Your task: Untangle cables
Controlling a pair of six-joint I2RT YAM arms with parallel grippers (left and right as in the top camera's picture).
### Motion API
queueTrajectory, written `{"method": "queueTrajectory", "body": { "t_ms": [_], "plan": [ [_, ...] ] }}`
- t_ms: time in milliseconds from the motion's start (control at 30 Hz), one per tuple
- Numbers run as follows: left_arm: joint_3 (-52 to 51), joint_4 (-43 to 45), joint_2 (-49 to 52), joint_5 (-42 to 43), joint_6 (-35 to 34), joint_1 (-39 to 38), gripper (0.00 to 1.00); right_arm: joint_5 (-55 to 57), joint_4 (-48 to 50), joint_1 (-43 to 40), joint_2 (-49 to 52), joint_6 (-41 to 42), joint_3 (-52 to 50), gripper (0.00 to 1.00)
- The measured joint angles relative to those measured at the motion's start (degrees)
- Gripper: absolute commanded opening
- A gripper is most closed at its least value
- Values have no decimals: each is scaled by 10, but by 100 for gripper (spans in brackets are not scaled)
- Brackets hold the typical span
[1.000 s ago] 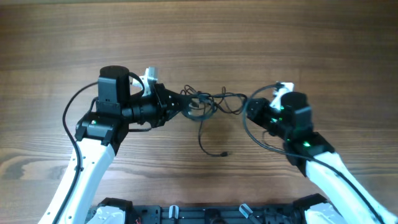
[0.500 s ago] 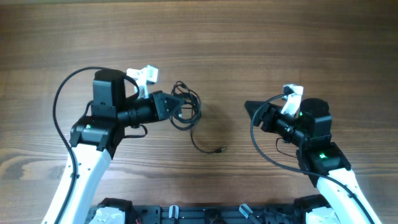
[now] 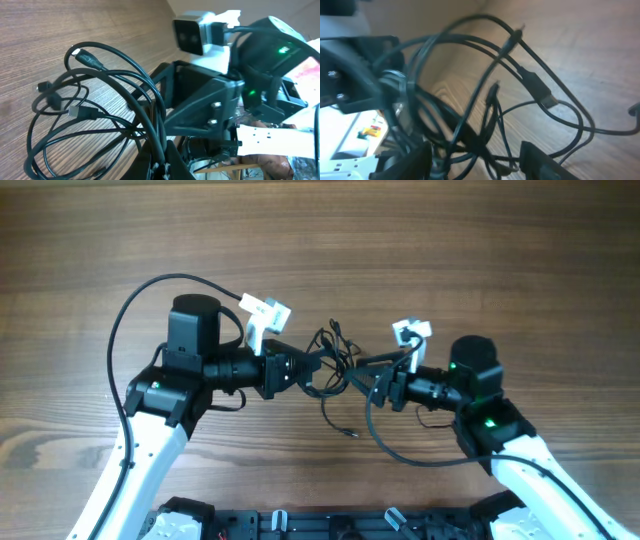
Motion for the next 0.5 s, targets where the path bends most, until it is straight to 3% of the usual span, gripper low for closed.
{"method": "queueTrajectory", "body": {
  "t_ms": [167, 400, 500],
  "plan": [
    [0, -15, 0, 0, 4, 0, 4, -5, 28, 7, 43, 20, 0, 44],
    [0, -21, 0, 6, 5, 0, 4, -32, 70, 15, 83, 61, 0, 44],
    [0, -21, 0, 12, 5, 0, 4, -33, 86, 26, 89, 68, 0, 35]
  ]
}}
